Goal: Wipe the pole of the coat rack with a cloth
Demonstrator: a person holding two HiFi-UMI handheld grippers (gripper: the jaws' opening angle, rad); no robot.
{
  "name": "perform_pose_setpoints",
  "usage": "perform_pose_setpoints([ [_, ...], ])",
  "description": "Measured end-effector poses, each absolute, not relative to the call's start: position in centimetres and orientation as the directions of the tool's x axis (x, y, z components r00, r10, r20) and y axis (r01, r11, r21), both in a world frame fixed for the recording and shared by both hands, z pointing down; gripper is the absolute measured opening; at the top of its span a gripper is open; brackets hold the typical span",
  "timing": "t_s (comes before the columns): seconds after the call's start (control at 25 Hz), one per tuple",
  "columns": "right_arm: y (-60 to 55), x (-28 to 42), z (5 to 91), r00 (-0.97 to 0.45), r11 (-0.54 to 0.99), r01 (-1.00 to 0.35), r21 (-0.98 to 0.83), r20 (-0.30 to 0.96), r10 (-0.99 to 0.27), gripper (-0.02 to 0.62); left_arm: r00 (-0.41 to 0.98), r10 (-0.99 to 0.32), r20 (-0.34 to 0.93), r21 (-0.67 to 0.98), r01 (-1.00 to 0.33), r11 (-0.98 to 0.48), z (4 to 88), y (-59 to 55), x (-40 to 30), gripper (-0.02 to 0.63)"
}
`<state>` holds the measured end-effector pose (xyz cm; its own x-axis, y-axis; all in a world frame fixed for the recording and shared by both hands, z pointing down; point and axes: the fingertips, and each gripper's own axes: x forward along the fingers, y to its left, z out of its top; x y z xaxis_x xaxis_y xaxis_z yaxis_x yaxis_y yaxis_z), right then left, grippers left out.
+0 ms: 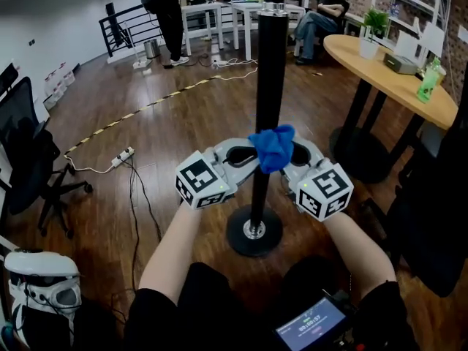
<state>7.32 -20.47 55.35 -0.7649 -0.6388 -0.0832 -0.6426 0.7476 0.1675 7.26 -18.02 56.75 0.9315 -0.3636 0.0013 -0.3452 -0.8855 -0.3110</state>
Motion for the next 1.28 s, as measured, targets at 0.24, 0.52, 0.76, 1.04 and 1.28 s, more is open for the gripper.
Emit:
perform_pose_setpoints([
  [0.24, -21.2, 8.0, 68.4, -0.769, 0.774, -0.627, 0.087, 0.091, -0.633, 0.052, 0.946, -0.321, 0.054, -0.167, -0.308, -0.937, 69.3, -18.6, 8.0, 0.005],
  [0.52, -21.3, 8.1, 72.0, -0.741, 0.755, -0.654, 0.055, 0.158, -0.653, 0.052, 0.935, -0.329, 0.131, -0.14, -0.311, -0.94, 72.6, -18.7, 8.0, 0.005],
  [0.76, -21.2, 7.9, 65.2, -0.735, 0.739, -0.667, 0.092, 0.079, -0.673, 0.051, 0.942, -0.331, 0.058, -0.169, -0.317, -0.933, 66.0, -18.8, 7.7, 0.005],
  [1.04, -21.2, 7.9, 54.2, -0.757, 0.751, -0.652, 0.107, -0.024, -0.653, 0.052, 0.947, -0.322, 0.014, -0.233, -0.31, -0.922, 55.1, -18.9, 7.6, 0.005],
  [1.28, -21.4, 8.0, 44.3, -0.767, 0.762, -0.64, 0.1, -0.155, -0.623, 0.051, 0.94, -0.339, -0.034, -0.31, -0.332, -0.891, 45.4, -19.2, 7.5, 0.005],
])
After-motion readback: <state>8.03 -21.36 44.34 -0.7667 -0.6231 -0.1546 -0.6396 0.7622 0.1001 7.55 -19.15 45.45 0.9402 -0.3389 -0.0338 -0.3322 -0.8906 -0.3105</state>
